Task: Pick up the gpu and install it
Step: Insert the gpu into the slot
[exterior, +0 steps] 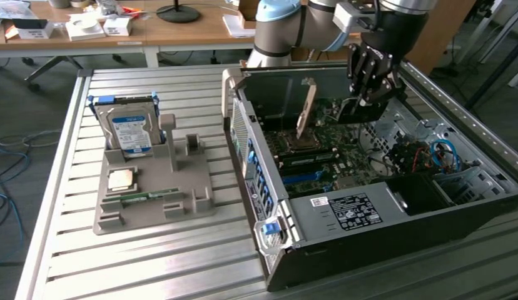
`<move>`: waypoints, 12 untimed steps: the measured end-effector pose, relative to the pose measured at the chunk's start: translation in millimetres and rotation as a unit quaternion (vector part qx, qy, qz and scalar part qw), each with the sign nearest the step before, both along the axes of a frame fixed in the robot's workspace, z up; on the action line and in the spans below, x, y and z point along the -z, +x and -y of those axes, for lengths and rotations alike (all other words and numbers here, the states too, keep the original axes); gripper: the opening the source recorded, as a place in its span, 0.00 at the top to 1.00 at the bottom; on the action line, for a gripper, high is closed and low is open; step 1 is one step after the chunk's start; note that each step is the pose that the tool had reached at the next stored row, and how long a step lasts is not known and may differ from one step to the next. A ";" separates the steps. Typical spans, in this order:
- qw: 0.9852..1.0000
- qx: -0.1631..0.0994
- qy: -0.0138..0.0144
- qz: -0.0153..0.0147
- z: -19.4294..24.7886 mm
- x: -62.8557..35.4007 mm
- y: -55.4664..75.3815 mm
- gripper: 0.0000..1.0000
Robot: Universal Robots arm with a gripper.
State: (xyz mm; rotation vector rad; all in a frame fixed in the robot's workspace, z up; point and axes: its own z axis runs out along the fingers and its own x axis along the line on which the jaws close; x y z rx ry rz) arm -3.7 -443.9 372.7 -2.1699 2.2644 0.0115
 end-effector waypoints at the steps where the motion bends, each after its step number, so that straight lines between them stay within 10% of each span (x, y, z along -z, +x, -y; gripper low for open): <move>1: 1.000 0.000 0.000 0.000 0.0 1.8 0.0 0.73; 12: 1.000 0.000 0.000 0.000 0.0 21.7 -0.3 0.73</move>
